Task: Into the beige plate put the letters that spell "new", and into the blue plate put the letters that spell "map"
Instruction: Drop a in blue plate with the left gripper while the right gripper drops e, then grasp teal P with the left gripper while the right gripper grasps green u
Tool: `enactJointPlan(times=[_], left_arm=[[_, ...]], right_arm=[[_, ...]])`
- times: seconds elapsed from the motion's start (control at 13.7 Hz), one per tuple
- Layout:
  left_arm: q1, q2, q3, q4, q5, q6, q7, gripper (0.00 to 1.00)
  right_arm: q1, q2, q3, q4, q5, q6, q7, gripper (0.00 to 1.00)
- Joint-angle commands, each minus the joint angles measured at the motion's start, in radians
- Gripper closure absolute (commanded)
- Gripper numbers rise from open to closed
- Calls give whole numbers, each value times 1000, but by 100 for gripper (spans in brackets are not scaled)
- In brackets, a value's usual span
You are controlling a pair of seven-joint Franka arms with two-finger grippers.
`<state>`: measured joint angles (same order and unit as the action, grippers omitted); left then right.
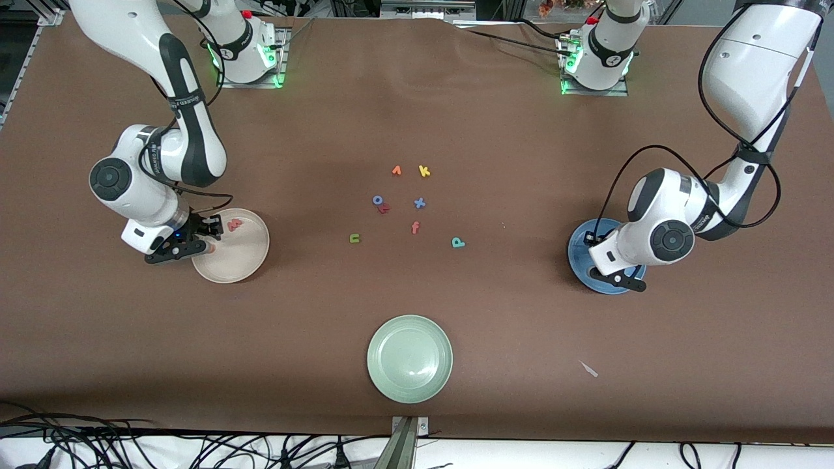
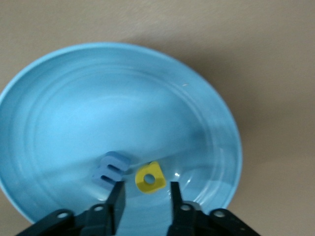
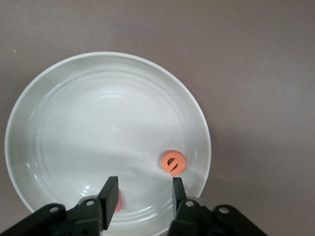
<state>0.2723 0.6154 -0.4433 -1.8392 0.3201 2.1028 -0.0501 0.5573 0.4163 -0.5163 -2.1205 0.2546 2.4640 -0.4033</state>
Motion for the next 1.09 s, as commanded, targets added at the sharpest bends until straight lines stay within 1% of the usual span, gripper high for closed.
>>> enactJointPlan(times=[0.0,0.22,0.29,0.36,0.51,0.8,1.02], left_arm=[[-1,-40,-41,5,19,-6,-7,0],[-5,-54,-107,44,19,-7,-118,0],[-7,-52,-142,60,19,-7,-185,0],[-21,-42,-162,81,19,-7,-245,0],[-94,-19,-163,129,17,-9,-327,0],[-206,82,-161,221,-1,-3,-575,0],[-321,165,-137,285,10,26,-772,0]], right_arm=[[9,-17,47,16,46,-14,52,48],[18,-5,140,77,46,-26,223,47],[27,2,171,97,46,-25,298,46],[42,16,197,125,46,-25,364,44],[90,39,232,166,43,-25,515,44],[239,117,233,231,38,-10,756,44],[269,169,234,237,38,61,817,44]])
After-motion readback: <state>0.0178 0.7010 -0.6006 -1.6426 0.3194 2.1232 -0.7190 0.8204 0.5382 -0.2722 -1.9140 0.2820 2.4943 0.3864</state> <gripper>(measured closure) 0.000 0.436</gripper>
